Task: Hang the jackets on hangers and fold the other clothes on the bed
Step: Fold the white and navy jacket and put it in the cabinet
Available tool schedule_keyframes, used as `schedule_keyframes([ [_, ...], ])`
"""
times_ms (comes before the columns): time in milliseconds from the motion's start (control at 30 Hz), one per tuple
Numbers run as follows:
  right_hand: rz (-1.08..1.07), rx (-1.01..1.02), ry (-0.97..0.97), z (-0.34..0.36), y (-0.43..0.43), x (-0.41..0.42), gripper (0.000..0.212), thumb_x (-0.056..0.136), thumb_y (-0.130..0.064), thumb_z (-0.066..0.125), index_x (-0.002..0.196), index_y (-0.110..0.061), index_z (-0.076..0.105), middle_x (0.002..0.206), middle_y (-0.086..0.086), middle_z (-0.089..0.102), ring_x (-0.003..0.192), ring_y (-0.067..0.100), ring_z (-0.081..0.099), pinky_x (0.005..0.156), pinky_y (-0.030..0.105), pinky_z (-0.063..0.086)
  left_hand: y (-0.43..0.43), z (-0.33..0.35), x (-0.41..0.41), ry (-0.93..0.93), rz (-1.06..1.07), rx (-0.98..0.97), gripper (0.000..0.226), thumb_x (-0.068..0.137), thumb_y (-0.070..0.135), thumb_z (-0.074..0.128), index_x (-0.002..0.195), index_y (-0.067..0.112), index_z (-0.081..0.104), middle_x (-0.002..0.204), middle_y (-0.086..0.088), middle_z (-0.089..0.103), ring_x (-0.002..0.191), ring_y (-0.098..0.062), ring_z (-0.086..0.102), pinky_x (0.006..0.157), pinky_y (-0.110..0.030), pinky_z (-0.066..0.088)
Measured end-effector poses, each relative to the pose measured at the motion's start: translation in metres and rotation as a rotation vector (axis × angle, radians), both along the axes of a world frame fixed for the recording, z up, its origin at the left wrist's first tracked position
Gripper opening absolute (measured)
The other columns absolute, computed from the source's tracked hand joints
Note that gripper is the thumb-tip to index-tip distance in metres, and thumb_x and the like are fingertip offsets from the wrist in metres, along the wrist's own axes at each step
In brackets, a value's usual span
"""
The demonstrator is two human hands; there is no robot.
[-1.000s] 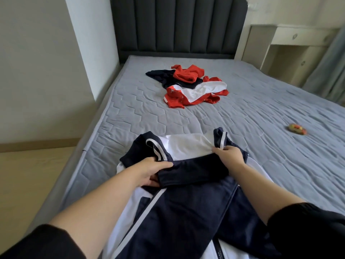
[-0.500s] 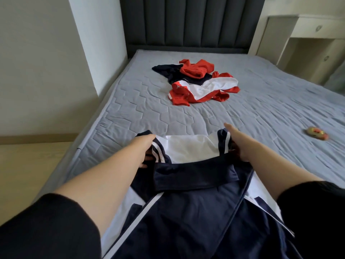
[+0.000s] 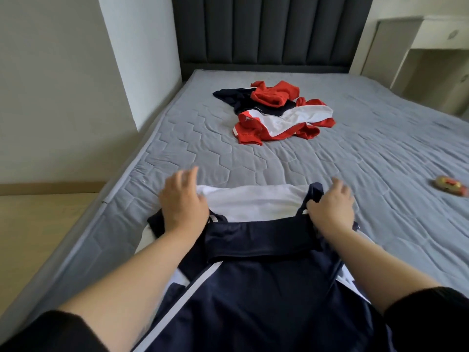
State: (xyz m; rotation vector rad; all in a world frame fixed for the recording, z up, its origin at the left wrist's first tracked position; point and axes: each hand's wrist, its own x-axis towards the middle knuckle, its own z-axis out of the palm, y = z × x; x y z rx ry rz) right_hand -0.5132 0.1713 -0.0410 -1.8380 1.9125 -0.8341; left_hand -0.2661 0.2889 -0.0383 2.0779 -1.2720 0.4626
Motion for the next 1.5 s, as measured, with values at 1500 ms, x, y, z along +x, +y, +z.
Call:
schedule_keyframes([
  [1500, 0.325, 0.031, 0.482, -0.059, 0.093, 0.064, 0.076, 0.094, -0.054, 0.026, 0.153, -0.011, 0.005, 0.16, 0.008, -0.011, 0.147, 0.024, -0.012, 0.117, 0.052, -0.003, -0.008, -0.054, 0.015, -0.033, -0.033, 0.647, 0.058, 0.1, 0.049, 0.021, 0.152, 0.033, 0.001, 0.16, -0.003, -0.011, 0.146, -0.026, -0.015, 0.115, -0.055, -0.003],
])
